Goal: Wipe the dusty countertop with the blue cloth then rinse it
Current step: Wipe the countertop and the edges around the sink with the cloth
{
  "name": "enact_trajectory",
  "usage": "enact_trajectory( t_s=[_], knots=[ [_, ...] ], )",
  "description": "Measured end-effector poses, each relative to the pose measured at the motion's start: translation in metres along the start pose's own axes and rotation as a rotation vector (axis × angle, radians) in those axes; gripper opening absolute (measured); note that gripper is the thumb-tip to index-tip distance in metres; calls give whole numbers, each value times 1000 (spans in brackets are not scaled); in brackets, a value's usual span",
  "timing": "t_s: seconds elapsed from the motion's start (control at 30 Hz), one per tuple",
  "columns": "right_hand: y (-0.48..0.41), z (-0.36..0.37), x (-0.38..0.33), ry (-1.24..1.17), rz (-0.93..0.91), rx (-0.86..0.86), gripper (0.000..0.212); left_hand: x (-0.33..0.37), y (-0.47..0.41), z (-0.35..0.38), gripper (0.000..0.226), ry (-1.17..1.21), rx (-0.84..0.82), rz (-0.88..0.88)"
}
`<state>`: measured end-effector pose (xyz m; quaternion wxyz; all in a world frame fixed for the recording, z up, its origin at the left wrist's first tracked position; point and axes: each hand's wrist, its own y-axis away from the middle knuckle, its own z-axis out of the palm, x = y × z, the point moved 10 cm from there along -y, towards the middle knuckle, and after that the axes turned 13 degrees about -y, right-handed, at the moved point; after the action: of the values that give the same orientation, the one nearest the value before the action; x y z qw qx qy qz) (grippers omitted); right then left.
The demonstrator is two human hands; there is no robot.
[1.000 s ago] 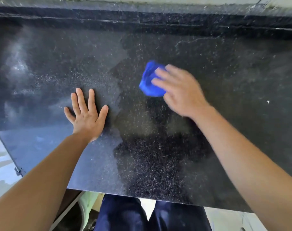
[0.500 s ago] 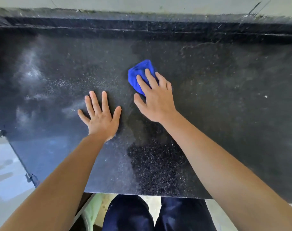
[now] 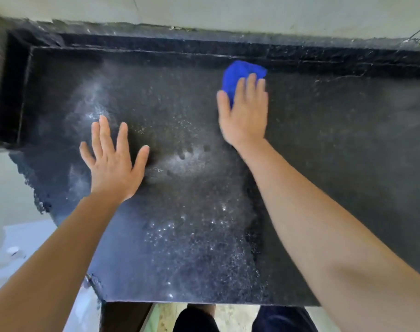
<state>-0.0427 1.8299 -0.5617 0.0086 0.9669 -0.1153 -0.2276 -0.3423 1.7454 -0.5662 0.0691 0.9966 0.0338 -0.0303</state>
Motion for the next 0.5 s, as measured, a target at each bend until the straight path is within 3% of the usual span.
enact_trajectory(
  t_s=[0.13, 0.3, 0.4, 0.5],
  knots=[
    [43, 59, -109, -35, -388, -107, 64, -23, -10, 10, 68, 15, 30, -37],
    [63, 49, -79, 3, -592, -216, 52, -18, -7, 16, 73, -20, 50, -23],
    [40, 13, -13, 49, -473, -115, 52, -19, -8, 16, 74, -17, 41, -26],
    [1, -22, 52, -8, -106, 42, 59, -19, -9, 18, 73, -41, 30, -22]
  ],
)
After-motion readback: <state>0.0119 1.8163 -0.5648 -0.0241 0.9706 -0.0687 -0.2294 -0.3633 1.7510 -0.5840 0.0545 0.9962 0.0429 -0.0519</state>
